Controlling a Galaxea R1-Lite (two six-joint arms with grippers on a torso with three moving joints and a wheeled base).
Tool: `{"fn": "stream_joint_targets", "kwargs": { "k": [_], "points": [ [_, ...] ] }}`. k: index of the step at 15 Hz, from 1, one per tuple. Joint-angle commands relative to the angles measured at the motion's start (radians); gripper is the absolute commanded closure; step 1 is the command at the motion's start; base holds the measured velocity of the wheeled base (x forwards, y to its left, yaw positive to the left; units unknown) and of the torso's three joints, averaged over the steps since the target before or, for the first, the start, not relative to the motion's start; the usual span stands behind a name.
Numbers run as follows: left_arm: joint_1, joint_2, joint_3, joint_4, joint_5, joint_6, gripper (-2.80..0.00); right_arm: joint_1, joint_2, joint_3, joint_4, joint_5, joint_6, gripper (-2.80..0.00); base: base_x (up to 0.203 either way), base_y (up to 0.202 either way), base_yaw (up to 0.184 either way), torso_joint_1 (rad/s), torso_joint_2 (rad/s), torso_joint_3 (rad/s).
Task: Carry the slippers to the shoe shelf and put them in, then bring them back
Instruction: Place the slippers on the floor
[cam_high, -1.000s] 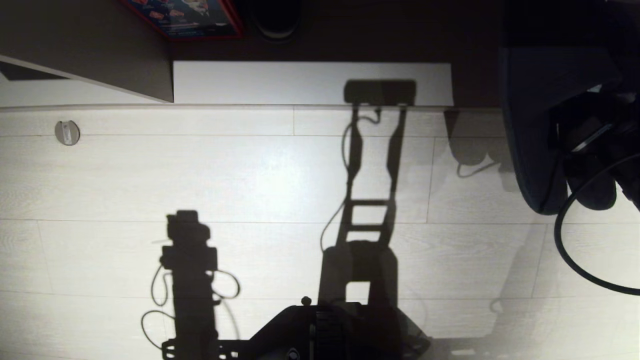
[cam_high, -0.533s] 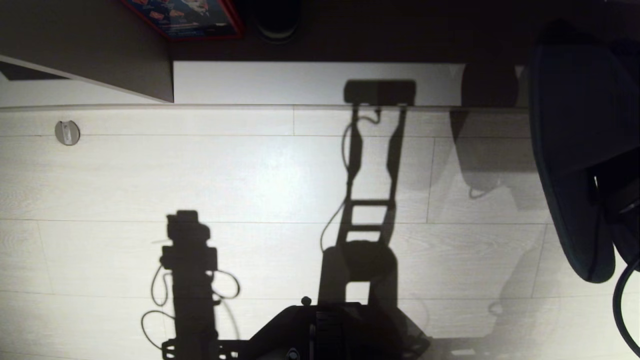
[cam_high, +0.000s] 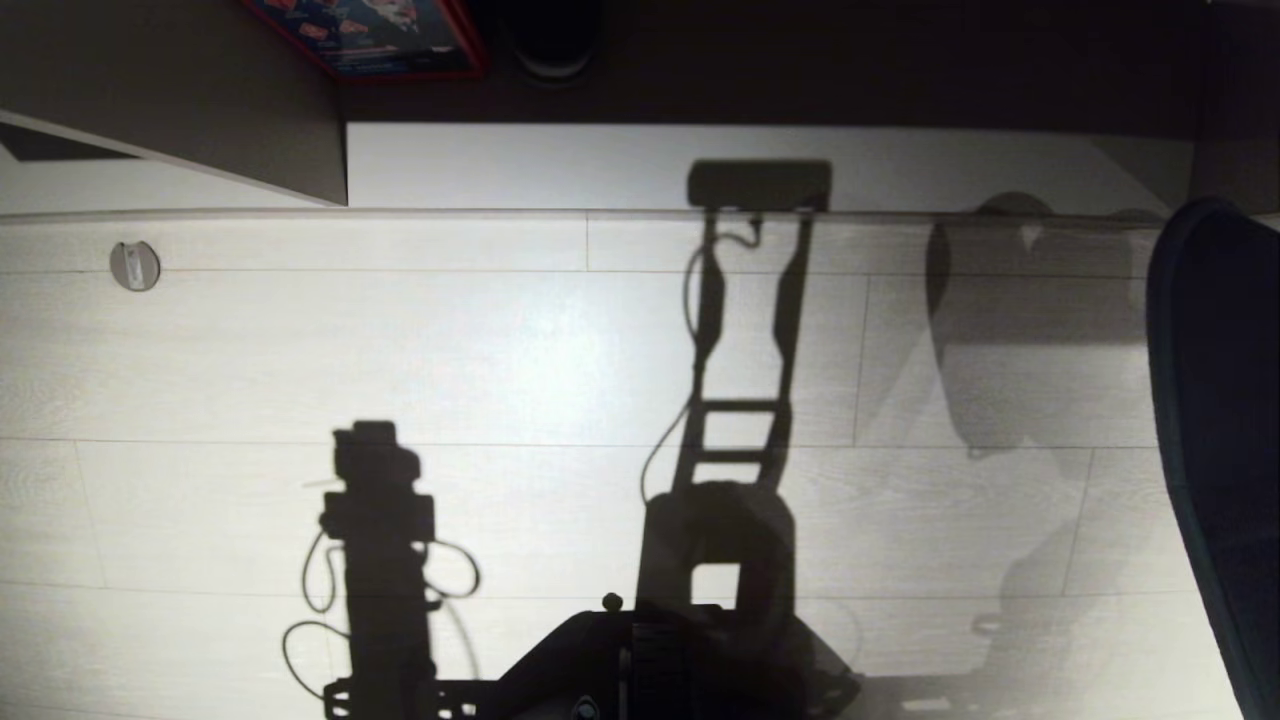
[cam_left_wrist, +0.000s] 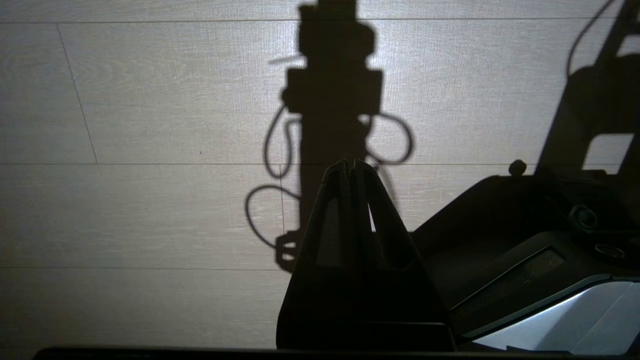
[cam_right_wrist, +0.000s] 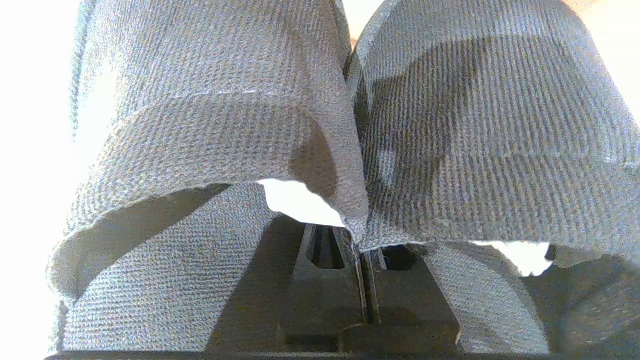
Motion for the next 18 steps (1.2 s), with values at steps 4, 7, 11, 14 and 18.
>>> {"fn": "stream_joint_targets", "kwargs": {
  "k": [4, 7, 11, 14, 18],
  "points": [
    [0.000, 0.001, 0.000, 0.000, 0.000, 0.000, 0.00, -0.042, -0.250, 0.030, 0.211, -0.004, -0.003, 0.00, 0.000, 0.000, 0.000, 0.000, 0.00, 0.000],
    [0.000, 0.001, 0.000, 0.000, 0.000, 0.000, 0.00, -0.070, -0.335, 0.033, 0.325, 0.000, -0.009, 0.00, 0.000, 0.000, 0.000, 0.000, 0.00, 0.000],
    [0.000, 0.001, 0.002, 0.000, 0.000, 0.000, 0.00, -0.122, -0.487, 0.045, 0.504, 0.018, -0.024, 0.00, 0.000, 0.000, 0.000, 0.000, 0.00, 0.000],
    [0.000, 0.001, 0.002, 0.000, 0.000, 0.000, 0.00, -0.132, -0.526, 0.099, 0.541, 0.033, -0.031, 0.00, 0.000, 0.000, 0.000, 0.000, 0.00, 0.000],
    [0.000, 0.001, 0.002, 0.000, 0.000, 0.000, 0.00, -0.130, -0.556, 0.100, 0.617, 0.038, -0.031, 0.00, 0.000, 0.000, 0.000, 0.000, 0.00, 0.000]
  ]
}}
